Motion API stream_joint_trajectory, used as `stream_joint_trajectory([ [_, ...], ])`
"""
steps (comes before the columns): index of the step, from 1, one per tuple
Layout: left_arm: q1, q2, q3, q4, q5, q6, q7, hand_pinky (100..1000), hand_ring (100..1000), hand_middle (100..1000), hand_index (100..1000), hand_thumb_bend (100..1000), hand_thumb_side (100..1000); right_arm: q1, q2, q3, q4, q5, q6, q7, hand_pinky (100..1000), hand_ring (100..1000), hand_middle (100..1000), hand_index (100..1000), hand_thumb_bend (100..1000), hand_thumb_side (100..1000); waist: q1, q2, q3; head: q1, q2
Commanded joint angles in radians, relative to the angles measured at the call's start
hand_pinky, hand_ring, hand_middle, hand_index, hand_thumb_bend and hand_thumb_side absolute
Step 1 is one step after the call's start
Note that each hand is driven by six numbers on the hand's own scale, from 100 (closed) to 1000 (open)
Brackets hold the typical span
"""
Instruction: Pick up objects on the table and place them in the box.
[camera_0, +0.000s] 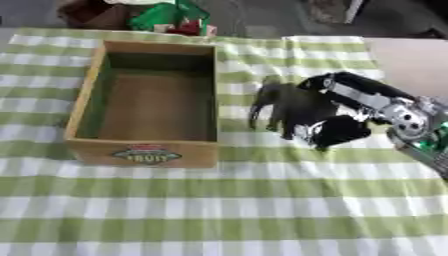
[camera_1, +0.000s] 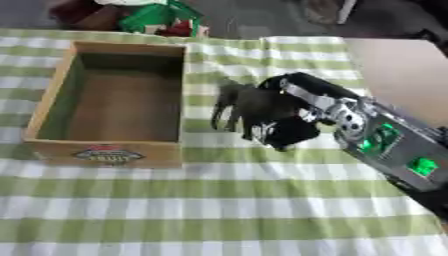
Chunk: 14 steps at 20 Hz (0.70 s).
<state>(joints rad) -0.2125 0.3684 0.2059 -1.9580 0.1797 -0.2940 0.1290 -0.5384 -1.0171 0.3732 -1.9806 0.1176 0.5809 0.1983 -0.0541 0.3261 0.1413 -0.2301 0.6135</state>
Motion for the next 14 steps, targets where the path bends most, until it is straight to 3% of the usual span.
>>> stream_joint_trajectory([
  [1,-0.007,0.013,-0.002,-0.011,0.001,0.0,0.001,477,572,635,752,100,877,-0.041,-0.018,-0.027,-0.019,0.007,-0.014,0.001,518,364,100,217,100,324,0.005,-0.023,0.003,-0.002,-0.006],
  [9,-0.006,0.013,-0.001,-0.011,0.001,-0.001,0.0,477,572,635,752,100,877,-0.069,-0.009,-0.028,-0.019,0.019,-0.009,0.026,518,364,100,217,100,324,0.005,-0.024,0.002,-0.001,-0.006],
  [14,-0.01,0.01,-0.017,-0.008,0.011,-0.001,-0.013,476,572,635,752,100,872,-0.159,0.081,-0.006,-0.015,0.056,-0.036,0.061,529,360,100,221,100,311,0.009,-0.036,0.041,-0.034,-0.001],
])
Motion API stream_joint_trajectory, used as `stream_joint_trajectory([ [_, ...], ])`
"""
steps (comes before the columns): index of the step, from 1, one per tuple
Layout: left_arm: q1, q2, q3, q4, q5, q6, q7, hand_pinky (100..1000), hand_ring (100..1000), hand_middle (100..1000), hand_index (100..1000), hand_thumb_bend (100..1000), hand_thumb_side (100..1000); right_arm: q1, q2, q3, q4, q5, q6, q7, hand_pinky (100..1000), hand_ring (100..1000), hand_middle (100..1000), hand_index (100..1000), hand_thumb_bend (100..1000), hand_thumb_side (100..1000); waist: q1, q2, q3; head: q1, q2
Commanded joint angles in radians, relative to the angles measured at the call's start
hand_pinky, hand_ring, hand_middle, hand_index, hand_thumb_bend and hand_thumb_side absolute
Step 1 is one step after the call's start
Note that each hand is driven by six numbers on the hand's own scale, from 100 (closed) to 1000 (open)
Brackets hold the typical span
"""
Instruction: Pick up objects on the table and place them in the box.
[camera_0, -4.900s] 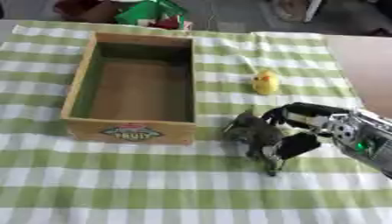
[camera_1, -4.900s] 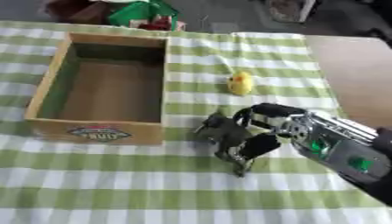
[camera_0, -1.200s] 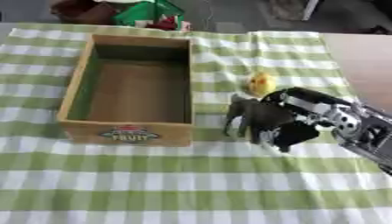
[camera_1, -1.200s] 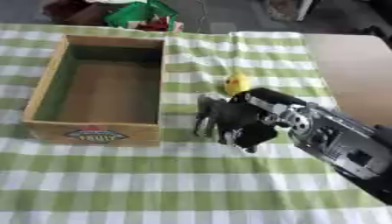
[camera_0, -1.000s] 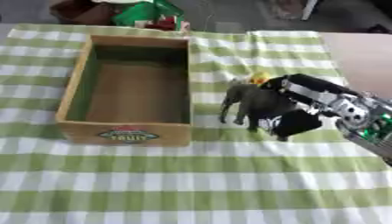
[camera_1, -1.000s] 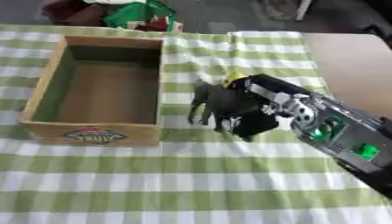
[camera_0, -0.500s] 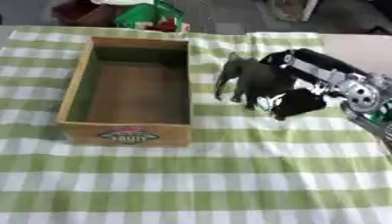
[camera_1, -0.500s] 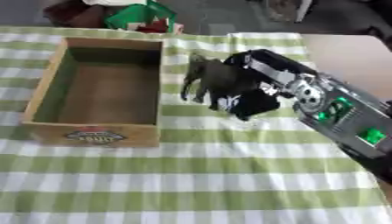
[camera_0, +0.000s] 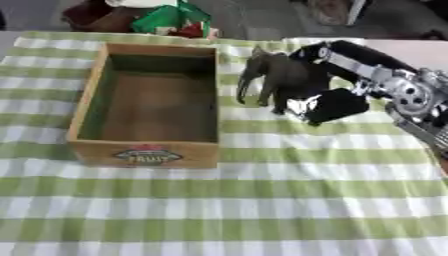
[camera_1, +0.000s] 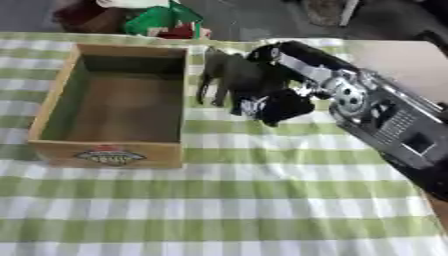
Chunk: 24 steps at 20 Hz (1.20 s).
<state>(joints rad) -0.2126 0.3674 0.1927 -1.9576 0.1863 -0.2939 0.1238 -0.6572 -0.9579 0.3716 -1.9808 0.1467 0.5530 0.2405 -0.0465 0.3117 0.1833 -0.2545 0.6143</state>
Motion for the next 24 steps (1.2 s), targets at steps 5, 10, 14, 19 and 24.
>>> stream_joint_trajectory([
  [5,-0.008,0.013,-0.003,-0.007,0.007,-0.003,-0.01,476,572,635,752,100,873,-0.165,0.129,0.031,0.057,0.094,-0.004,0.093,533,358,100,223,100,308,0.001,-0.024,0.001,-0.011,0.003],
  [10,-0.007,0.013,0.002,-0.007,0.005,-0.004,-0.007,476,572,635,752,100,873,-0.288,0.204,0.055,0.159,0.129,-0.019,0.143,534,357,100,222,100,307,0.0,-0.02,-0.006,-0.001,0.0],
  [14,-0.006,0.013,0.003,-0.007,0.003,-0.004,-0.004,476,572,635,752,100,873,-0.308,0.216,0.06,0.192,0.137,-0.035,0.151,534,357,100,222,100,307,0.0,-0.02,-0.008,0.001,-0.001],
  [19,-0.006,0.013,0.002,-0.008,0.003,-0.003,-0.004,476,571,634,752,100,873,-0.322,0.233,0.06,0.214,0.142,-0.041,0.153,534,356,100,222,100,307,-0.002,-0.019,-0.004,0.001,-0.002],
  [24,-0.012,0.008,-0.007,-0.008,0.009,-0.002,-0.011,476,571,634,751,100,873,-0.379,0.3,0.043,0.281,0.152,-0.014,0.153,548,353,100,222,100,304,-0.002,-0.02,0.024,-0.024,-0.011],
])
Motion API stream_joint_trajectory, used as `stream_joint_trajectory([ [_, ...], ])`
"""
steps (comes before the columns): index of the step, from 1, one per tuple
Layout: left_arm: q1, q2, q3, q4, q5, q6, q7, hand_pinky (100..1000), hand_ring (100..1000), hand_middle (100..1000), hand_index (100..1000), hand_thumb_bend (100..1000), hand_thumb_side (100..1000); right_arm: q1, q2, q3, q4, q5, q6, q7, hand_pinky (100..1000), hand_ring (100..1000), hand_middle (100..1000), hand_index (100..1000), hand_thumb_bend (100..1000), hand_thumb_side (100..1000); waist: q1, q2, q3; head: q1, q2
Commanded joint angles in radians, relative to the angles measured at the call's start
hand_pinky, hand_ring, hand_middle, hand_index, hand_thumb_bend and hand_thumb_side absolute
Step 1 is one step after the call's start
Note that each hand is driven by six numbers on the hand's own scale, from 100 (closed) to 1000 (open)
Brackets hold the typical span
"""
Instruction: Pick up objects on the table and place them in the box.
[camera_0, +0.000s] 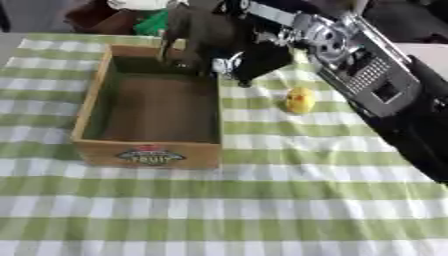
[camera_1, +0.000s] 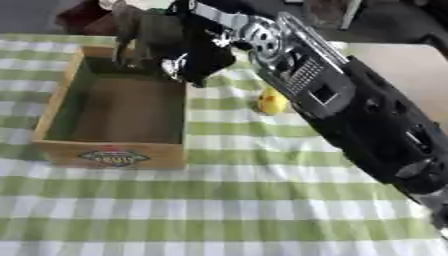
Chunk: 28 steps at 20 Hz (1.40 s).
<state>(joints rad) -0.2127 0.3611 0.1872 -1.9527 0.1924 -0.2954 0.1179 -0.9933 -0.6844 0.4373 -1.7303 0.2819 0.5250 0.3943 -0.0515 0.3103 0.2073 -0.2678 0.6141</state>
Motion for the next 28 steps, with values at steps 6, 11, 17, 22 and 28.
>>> stream_joint_trajectory([
  [6,-0.014,0.014,-0.002,-0.012,0.005,0.0,-0.008,475,571,633,751,100,874,-0.099,0.162,-0.014,0.183,0.089,-0.019,-0.008,553,351,100,222,100,306,0.0,-0.015,0.009,-0.015,-0.016],
  [11,-0.017,0.013,-0.003,-0.013,0.005,0.0,-0.01,475,570,633,751,100,875,-0.122,0.214,-0.022,0.282,0.117,-0.08,-0.029,555,352,100,222,100,306,-0.004,-0.008,0.02,-0.02,-0.022],
  [17,-0.021,0.013,-0.006,-0.014,0.006,0.001,-0.012,475,570,633,750,100,875,-0.128,0.241,-0.028,0.334,0.14,-0.097,-0.043,555,353,100,221,100,309,-0.007,-0.004,0.028,-0.023,-0.026],
  [22,-0.026,0.012,-0.008,-0.014,0.008,0.002,-0.016,475,570,632,749,100,875,-0.143,0.291,-0.036,0.437,0.203,-0.118,-0.074,555,357,100,222,100,312,-0.01,-0.002,0.039,-0.031,-0.029],
  [28,-0.029,0.012,-0.009,-0.014,0.009,0.003,-0.017,475,570,632,749,100,875,-0.147,0.329,-0.039,0.557,0.265,-0.164,-0.074,585,403,132,285,100,302,-0.014,0.0,0.045,-0.036,-0.03],
])
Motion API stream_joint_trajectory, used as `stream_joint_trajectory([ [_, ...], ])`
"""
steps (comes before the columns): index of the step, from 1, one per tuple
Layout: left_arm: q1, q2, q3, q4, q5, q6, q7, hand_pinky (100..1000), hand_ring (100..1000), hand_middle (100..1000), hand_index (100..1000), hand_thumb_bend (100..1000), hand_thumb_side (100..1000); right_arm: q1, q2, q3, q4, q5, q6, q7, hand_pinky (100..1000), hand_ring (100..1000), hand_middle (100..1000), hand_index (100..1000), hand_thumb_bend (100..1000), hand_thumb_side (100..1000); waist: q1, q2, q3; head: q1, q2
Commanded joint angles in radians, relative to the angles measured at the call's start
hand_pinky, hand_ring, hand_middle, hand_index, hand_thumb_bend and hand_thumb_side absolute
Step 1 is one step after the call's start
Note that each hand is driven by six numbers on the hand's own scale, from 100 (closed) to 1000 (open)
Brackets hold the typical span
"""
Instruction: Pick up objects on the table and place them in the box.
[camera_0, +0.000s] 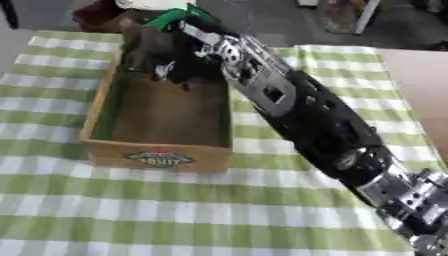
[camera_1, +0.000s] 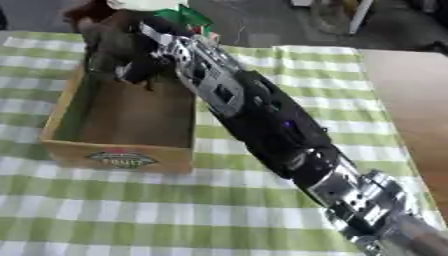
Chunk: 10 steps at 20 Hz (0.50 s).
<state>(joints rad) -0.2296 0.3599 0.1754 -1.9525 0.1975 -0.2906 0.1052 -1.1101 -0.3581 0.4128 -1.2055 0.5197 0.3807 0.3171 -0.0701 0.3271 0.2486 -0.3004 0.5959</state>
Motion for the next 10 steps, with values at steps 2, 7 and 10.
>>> stream_joint_trajectory([
  [2,-0.012,0.013,0.003,-0.014,0.004,-0.001,-0.004,475,570,631,749,100,875,-0.032,0.01,-0.015,0.063,0.045,-0.043,0.022,593,419,144,300,100,298,0.004,-0.016,0.005,-0.003,-0.012],
  [7,-0.011,0.013,0.004,-0.014,0.003,0.0,-0.002,475,570,632,749,100,875,-0.034,0.013,-0.023,0.097,0.078,-0.099,0.088,620,489,243,433,100,282,0.002,-0.016,0.004,0.0,-0.01],
  [10,-0.011,0.013,0.004,-0.014,0.003,0.0,-0.001,475,570,632,749,100,873,-0.033,0.011,-0.026,0.099,0.09,-0.114,0.121,637,548,330,548,100,231,0.003,-0.017,0.002,0.0,-0.009],
])
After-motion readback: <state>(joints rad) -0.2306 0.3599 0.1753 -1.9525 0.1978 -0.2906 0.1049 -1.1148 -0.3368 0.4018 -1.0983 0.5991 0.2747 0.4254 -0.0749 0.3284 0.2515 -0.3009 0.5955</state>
